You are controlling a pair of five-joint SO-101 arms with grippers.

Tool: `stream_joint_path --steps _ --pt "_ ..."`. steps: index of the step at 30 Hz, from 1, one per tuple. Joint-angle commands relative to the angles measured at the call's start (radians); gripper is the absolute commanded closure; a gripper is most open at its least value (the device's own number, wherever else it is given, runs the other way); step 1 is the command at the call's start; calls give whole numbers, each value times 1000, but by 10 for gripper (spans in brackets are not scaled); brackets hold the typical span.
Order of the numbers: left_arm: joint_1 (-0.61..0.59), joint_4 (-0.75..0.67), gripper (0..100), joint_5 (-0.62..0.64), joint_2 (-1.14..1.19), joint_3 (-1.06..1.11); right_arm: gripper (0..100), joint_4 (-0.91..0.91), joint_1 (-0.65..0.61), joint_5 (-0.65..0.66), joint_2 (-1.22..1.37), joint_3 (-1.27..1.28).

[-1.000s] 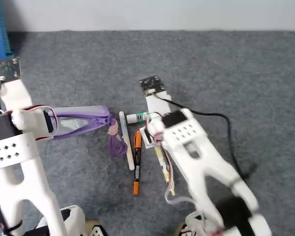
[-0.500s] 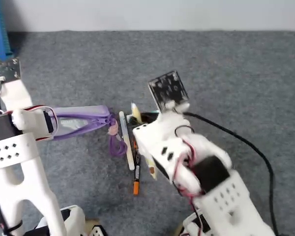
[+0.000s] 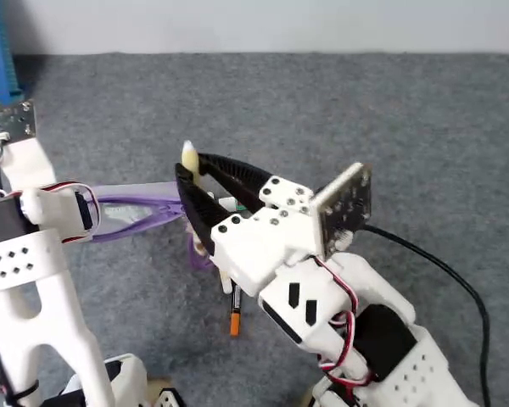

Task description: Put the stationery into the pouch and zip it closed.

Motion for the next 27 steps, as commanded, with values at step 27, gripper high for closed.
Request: stream_joint_path --steps 27 --pt "0 -35 988 -6 -8 -1 991 -1136 -71 -6 127 480"
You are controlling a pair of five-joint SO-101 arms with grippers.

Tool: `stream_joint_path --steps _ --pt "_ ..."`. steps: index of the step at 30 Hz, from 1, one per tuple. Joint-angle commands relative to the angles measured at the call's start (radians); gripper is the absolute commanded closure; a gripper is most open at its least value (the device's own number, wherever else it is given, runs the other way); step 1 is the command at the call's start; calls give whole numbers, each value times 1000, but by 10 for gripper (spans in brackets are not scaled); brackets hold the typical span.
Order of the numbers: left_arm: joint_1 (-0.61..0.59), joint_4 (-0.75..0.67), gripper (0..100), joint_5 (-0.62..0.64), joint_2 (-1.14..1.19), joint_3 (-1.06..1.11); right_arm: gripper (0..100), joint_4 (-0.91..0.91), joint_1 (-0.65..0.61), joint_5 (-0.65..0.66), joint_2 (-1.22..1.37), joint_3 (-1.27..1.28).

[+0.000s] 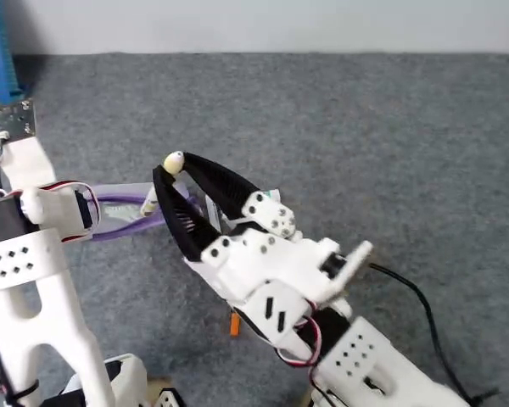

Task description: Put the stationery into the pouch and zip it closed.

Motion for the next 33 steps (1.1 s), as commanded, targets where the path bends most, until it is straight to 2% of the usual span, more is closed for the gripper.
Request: stream_joint_path --steps 1,10,15,17,20,22,25,28,33 --pt "0 -20 988 -6 -8 -2 991 -104 -10 -5 101 -12" --pt "0 -17 988 -6 -8 -2 991 -300 -5 2 374 -9" --pt "0 -17 988 -6 -8 -2 986 -246 -4 3 429 -3" --pt "0 -17 988 -6 -8 -2 938 -196 -4 8 429 -5" --pt "0 -17 988 -6 -8 -2 805 -127 -12 63 412 -5" --pt "0 -17 988 -6 -8 -2 764 -68 -19 68 378 -5" --pt "0 -17 988 -6 -8 -2 764 36 -19 68 295 -6" --pt "0 -17 988 -6 -8 -2 764 216 7 63 186 -15" --pt "-25 -20 988 -8 -8 -2 764 691 160 -137 51 -127"
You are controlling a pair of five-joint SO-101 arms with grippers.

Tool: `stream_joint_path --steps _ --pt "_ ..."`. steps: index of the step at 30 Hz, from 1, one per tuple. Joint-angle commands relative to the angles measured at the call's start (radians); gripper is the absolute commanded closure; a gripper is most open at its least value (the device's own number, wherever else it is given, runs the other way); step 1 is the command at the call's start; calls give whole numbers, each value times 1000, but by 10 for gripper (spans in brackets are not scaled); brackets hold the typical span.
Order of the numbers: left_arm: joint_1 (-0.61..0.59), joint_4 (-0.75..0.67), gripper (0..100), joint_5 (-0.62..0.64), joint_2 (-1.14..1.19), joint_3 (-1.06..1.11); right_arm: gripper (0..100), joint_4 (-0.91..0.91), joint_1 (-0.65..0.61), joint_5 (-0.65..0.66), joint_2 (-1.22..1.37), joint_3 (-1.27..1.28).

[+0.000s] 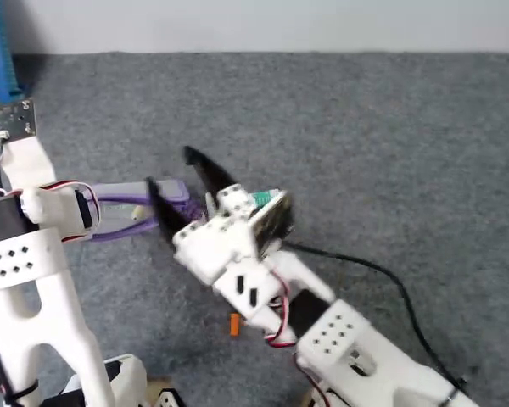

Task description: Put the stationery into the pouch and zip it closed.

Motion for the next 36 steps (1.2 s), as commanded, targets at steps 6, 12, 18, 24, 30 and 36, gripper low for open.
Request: stream_joint_path --steps 6,12,18,24,30,36 --pt "-75 -23 988 -40 -6 -2 765 782 269 -180 -30 -293" --pt "-118 -23 988 -43 -8 -2 765 915 303 -176 209 -325" --pt "-129 -23 988 -43 -8 -2 765 917 291 -186 578 -445" --pt "-129 -23 988 -43 -3 -1 765 924 285 -235 909 -638" --pt "-129 -64 988 -43 -8 39 765 924 229 -235 1052 -733" --pt "-129 -104 988 -52 -8 79 765 923 206 -235 1069 -747"
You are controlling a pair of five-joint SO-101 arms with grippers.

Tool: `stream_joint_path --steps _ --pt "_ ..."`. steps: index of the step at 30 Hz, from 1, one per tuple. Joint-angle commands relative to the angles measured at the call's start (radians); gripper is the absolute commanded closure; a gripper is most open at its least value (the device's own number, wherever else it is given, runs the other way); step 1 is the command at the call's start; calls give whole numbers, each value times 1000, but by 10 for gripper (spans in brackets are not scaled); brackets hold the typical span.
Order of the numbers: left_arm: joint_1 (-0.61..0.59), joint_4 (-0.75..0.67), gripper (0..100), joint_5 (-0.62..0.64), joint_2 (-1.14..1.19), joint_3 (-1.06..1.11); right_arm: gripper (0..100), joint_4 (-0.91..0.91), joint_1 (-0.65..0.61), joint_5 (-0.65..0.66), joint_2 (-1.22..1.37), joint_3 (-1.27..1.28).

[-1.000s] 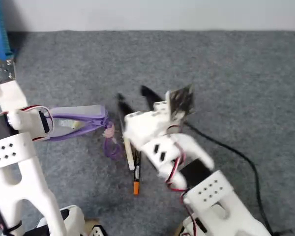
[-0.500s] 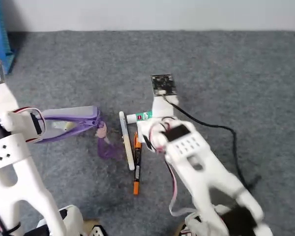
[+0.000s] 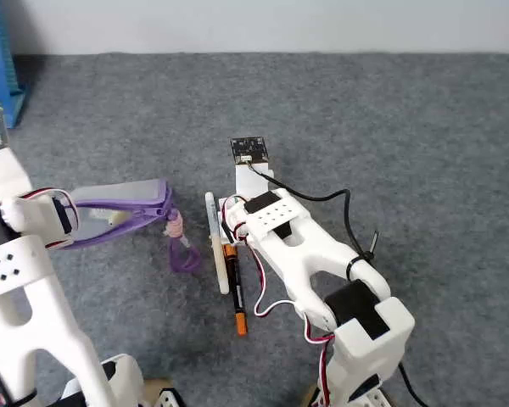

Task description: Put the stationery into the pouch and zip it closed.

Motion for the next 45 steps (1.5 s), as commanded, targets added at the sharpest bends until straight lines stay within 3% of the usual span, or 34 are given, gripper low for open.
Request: stream_joint_path --steps 1,11,17,31,39,45 --pt "-3 -26 988 -25 5 2 765 5 -27 -11 -12 -48" --pt "-3 -25 988 -28 5 2 765 202 -94 -60 -156 -92" --pt "-3 -25 988 -28 5 2 765 166 -142 -72 -139 -63" --pt "-3 -23 988 -29 5 2 767 41 -25 3 42 -69" --pt "-3 -23 988 -29 5 2 990 45 15 3 44 -68" --pt "-3 -23 988 -29 5 2 985 47 13 5 50 -66"
